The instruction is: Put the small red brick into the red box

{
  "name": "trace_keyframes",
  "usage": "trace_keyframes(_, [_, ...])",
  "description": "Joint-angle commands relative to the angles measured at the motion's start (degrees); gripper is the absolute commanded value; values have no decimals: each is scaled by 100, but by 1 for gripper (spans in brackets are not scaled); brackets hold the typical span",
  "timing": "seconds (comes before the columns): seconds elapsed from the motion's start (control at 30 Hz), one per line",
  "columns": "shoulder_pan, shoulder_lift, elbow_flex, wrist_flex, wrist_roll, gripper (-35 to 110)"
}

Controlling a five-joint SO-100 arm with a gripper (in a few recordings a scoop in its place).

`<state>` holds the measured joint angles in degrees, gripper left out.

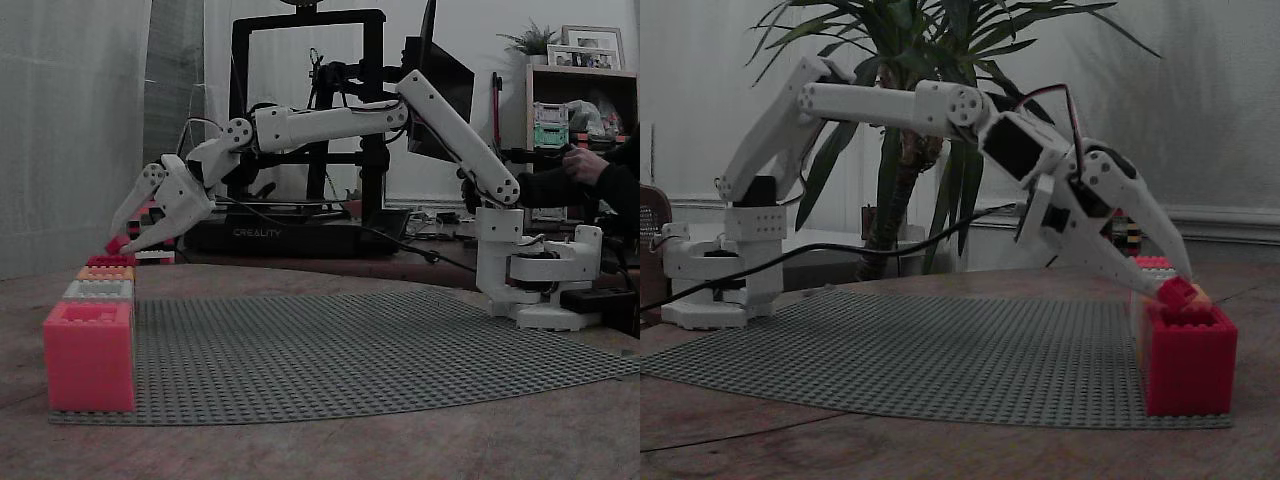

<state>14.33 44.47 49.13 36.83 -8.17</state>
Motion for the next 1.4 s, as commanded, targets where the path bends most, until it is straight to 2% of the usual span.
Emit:
trace_keyframes(0.0, [9,316,-422,123,-114,14])
trace_keyframes(0.17, [-18,404,-422,132,-158,14])
trace_keyframes(0.23, [-35,527,-387,132,-88,6])
trace_keyframes(0.43, [-308,2136,756,229,-88,0])
trace_keyframes(0.8, [-993,6398,5432,2259,18,0])
trace_keyframes(1.03, [-1028,8859,8244,2382,158,0])
trace_keyframes(1.37, [-1310,12076,10652,2716,483,0])
